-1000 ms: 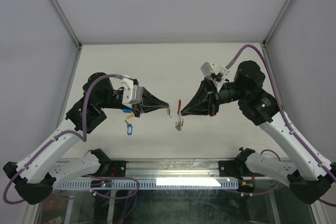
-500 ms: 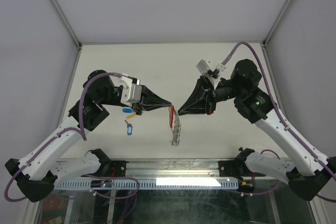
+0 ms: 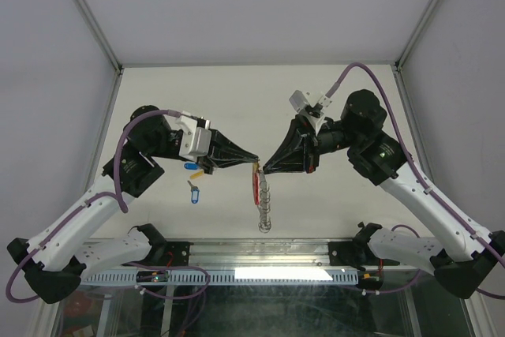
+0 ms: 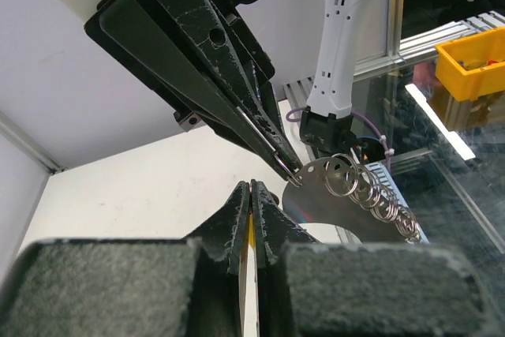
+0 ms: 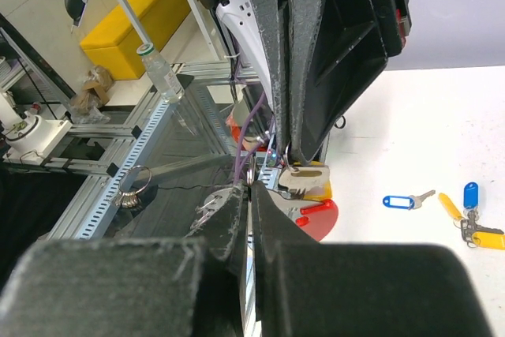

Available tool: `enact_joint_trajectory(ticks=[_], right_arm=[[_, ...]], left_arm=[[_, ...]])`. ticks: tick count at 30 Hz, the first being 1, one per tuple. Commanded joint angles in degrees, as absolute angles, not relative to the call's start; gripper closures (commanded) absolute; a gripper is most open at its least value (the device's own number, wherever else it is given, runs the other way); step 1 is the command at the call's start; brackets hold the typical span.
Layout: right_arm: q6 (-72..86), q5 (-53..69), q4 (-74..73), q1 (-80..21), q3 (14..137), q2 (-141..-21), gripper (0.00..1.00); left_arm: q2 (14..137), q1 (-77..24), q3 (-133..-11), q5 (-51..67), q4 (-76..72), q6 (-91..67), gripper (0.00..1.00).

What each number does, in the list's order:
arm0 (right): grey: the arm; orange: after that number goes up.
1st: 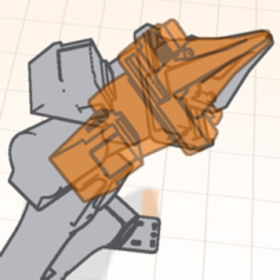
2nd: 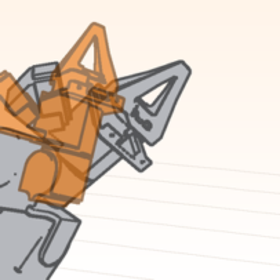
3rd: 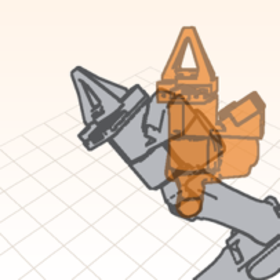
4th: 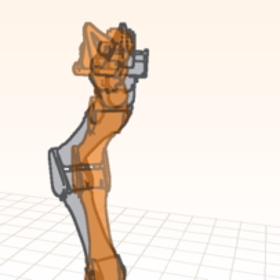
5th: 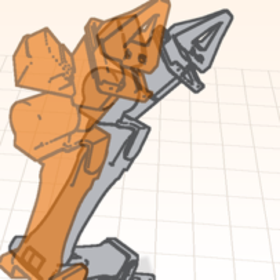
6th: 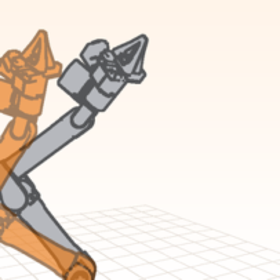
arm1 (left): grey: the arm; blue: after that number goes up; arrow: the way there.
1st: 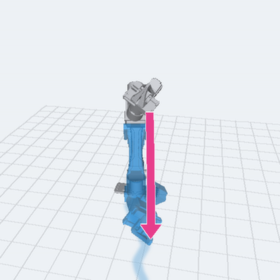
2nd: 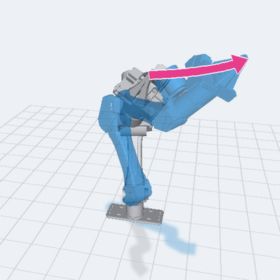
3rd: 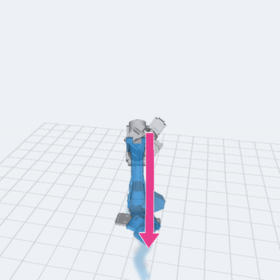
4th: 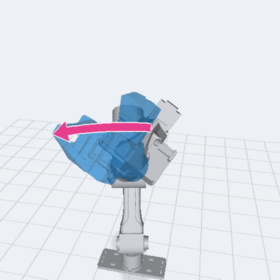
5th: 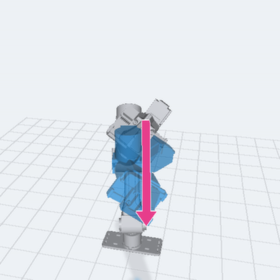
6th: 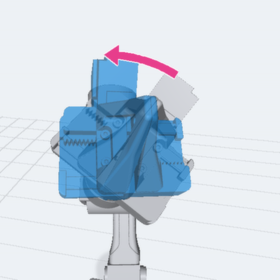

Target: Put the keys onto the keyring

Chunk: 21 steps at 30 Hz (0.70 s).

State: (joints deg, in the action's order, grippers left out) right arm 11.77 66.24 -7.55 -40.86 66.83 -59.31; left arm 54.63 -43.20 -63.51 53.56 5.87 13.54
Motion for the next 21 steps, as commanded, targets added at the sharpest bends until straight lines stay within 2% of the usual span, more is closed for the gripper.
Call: enact_joint_trajectory(ticks=[1, 21], right_arm=[[12.89, 64.62, -5.02, -41.22, 67.06, -58.18, 1.00], [10.54, 65.96, -10.70, -42.47, 69.37, -60.20, 1.00]], left_arm=[[53.92, -43.92, -65.65, 56.70, 2.32, 13.09, 1.00], [54.71, -44.24, -66.07, 59.06, 1.86, 12.05, 1.00]])
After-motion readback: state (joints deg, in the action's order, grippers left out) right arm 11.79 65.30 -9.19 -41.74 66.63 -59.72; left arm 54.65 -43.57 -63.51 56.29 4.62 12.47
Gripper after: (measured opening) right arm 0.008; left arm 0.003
